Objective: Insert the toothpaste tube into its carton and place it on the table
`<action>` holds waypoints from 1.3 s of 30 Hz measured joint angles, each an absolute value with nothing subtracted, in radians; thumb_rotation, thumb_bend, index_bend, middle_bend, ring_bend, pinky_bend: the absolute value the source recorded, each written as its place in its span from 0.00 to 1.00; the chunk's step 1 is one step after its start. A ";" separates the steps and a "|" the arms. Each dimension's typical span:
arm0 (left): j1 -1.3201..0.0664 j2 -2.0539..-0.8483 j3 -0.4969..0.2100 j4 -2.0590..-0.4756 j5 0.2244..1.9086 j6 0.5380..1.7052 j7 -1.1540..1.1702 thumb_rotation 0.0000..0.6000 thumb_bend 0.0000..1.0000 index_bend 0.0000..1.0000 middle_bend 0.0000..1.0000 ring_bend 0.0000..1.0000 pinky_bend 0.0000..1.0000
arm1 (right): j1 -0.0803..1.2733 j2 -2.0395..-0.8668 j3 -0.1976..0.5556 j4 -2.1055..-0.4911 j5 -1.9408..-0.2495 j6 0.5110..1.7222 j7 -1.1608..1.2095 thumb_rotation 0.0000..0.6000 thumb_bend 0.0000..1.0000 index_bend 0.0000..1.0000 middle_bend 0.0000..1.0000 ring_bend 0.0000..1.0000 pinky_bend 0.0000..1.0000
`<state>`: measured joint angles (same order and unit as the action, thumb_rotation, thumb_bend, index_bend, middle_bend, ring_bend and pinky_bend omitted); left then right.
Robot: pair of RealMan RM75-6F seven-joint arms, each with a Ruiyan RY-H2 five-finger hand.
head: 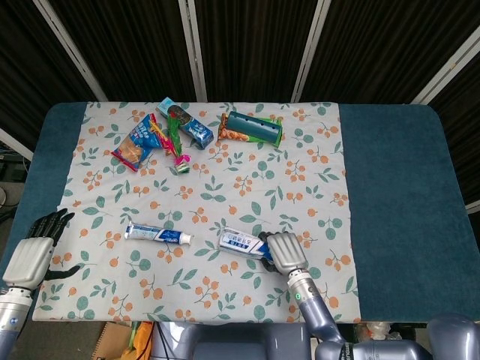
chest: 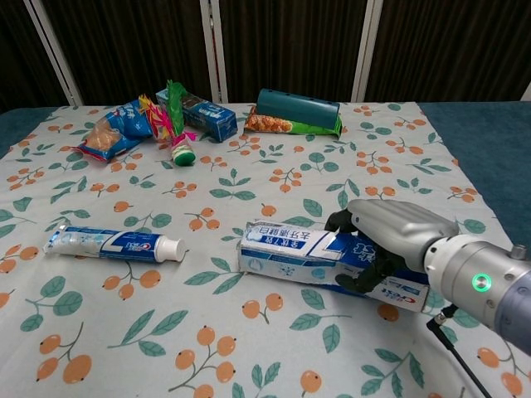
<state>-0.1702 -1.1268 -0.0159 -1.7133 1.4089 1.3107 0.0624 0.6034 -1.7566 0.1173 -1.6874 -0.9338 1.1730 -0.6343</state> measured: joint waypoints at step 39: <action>-0.544 -1.371 -0.110 -1.625 1.129 0.954 0.596 1.00 0.16 0.39 0.41 0.35 0.41 | 0.391 -1.328 0.039 -1.934 -1.339 1.296 -0.181 1.00 0.43 0.46 0.53 0.51 0.47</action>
